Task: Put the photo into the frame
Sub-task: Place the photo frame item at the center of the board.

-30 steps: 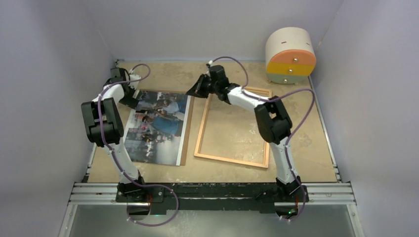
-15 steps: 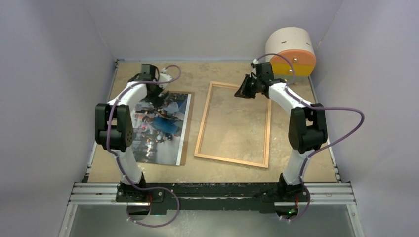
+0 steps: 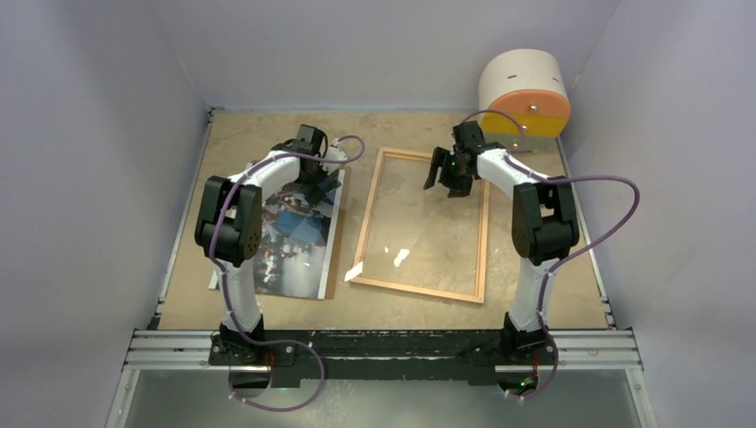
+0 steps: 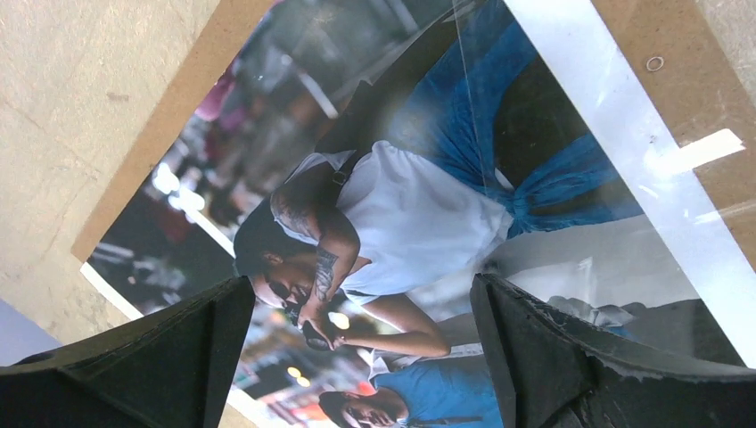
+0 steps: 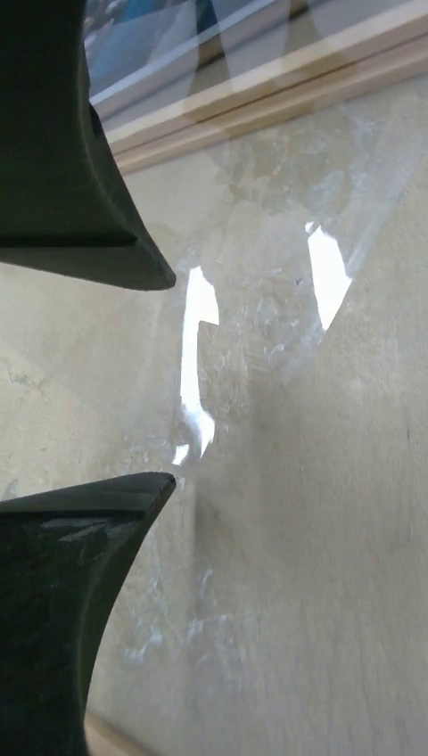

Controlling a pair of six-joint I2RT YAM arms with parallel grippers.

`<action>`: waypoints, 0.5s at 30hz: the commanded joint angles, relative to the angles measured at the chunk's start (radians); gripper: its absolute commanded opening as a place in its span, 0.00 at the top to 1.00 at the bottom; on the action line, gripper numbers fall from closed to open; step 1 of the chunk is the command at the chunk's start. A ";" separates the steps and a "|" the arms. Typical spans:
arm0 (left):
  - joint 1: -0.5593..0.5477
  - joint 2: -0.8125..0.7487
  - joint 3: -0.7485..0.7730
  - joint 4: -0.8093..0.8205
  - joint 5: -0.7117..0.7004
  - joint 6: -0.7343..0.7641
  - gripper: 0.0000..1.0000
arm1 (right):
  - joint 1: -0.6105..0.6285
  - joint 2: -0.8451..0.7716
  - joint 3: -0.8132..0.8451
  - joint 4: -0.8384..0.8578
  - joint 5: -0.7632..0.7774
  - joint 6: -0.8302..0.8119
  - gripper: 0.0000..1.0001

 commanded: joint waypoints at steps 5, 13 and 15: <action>0.007 -0.054 0.054 -0.026 0.011 -0.003 0.00 | -0.004 -0.168 0.015 -0.027 0.166 0.089 0.01; 0.021 -0.051 0.075 -0.046 0.037 -0.012 0.00 | -0.025 -0.259 -0.102 0.080 -0.083 0.180 0.01; 0.035 -0.053 0.080 -0.047 0.044 -0.016 0.00 | -0.015 -0.290 -0.152 0.086 -0.086 0.201 0.02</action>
